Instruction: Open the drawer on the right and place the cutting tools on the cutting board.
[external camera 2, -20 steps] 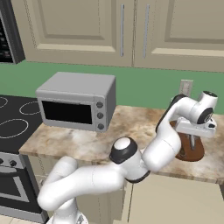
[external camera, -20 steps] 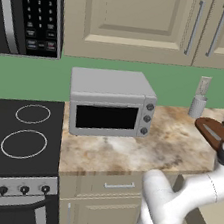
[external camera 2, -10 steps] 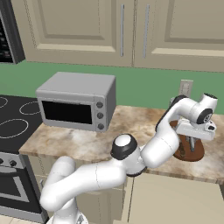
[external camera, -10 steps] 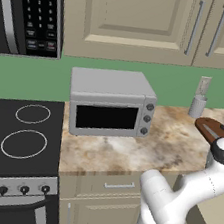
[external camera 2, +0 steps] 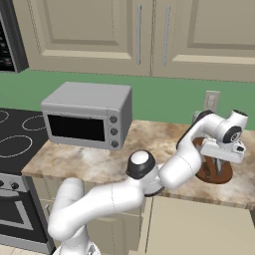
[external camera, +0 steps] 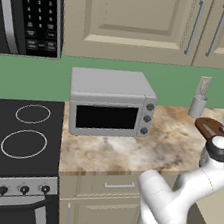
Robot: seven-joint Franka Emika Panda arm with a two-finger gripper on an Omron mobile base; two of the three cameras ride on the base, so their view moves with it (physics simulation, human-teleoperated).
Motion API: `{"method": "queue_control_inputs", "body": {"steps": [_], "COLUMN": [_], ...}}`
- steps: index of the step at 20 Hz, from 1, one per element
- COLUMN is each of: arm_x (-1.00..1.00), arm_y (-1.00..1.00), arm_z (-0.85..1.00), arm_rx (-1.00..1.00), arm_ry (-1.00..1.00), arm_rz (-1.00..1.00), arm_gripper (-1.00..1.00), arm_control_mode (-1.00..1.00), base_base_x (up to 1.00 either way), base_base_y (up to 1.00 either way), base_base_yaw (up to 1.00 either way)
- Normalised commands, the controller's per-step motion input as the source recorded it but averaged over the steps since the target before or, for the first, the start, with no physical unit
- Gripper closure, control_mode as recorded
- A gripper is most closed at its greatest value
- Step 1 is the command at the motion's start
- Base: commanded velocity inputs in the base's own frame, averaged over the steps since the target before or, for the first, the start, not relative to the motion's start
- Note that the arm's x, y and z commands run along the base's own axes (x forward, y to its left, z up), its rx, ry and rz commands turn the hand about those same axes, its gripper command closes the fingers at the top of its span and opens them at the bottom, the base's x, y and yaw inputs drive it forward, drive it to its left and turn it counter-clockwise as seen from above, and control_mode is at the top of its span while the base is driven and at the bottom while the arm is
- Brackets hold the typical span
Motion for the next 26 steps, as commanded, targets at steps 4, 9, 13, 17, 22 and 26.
{"method": "queue_control_inputs", "body": {"steps": [4, 9, 13, 17, 22, 26], "arm_x": [0.0, 0.0, -0.02, -0.25, -0.81, -0.89], "arm_y": [0.0, 0.0, 0.03, 0.19, 0.53, 0.84], "arm_z": [0.0, 0.0, 0.0, 0.08, 0.33, 0.54], "arm_rx": [0.0, 0.0, 0.0, 0.0, 0.0, -0.01], "arm_ry": [0.0, 0.0, -0.01, -0.05, -0.11, -0.13], "arm_rz": [0.0, 0.0, 0.0, 0.0, 0.0, 0.01], "arm_gripper": [-1.0, -1.0, -1.0, -1.0, -1.0, -1.0], "arm_control_mode": [-1.0, -1.0, -1.0, -1.0, -1.0, -1.0], "base_base_x": [0.0, 0.0, 0.0, 0.0, 0.0, 0.0], "base_base_y": [0.0, 0.0, 0.0, 0.0, 0.0, 0.0], "base_base_yaw": [0.0, 0.0, 0.0, 0.0, 0.0, 0.0]}}
